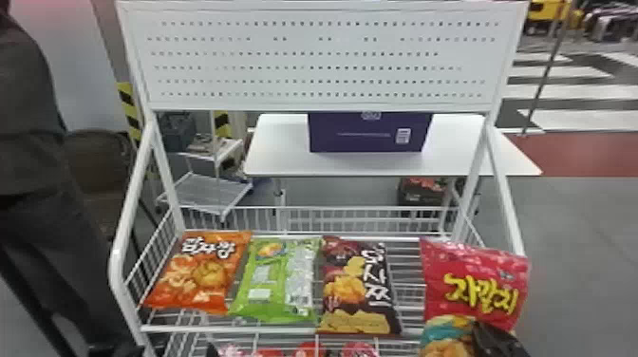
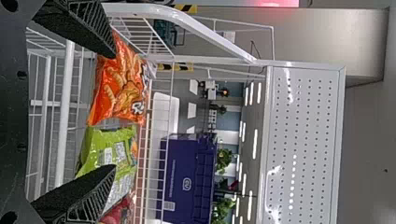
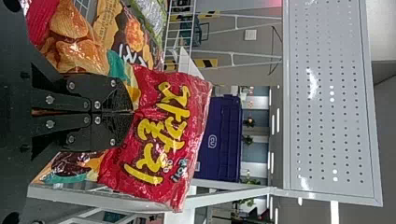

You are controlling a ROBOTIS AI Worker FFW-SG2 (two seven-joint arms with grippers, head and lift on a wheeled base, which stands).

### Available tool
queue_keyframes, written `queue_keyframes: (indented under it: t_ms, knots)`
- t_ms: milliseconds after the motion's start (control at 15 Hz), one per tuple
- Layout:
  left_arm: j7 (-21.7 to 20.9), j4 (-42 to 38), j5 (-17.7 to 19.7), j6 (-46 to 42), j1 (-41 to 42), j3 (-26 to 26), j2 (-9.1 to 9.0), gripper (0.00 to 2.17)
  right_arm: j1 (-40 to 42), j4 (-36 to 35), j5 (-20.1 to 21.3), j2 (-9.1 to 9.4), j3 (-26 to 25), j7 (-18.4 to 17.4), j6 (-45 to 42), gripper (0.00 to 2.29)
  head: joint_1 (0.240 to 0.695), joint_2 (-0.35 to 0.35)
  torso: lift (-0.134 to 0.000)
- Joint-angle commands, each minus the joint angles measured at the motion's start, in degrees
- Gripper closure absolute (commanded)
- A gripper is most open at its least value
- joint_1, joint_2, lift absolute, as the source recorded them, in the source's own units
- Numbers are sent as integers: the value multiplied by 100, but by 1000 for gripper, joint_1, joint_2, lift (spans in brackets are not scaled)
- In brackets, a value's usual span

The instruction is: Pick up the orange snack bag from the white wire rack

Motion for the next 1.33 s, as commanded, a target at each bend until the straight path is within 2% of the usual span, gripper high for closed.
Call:
queue_keyframes:
  t_ms: [0,467,667,1133,1267]
  knots:
    - [-9,-6,21,-65,3,1,3,36,10,-9,3,0,8,0,-1,2219,499,0,0]
    - [-27,-59,-6,-13,-41,27,3,36,-7,-27,3,9,8,0,-1,2219,499,0,0]
    - [-123,2,3,269,-260,36,-15,36,-25,-18,-5,18,8,0,-1,2219,499,0,0]
    - [-176,1048,108,1482,-2185,-263,-59,39,19,-27,-5,97,-36,0,-19,2219,499,0,0]
    - [-281,1417,372,1587,-2642,-254,-59,39,28,-27,-5,106,-54,0,-19,2219,499,0,0]
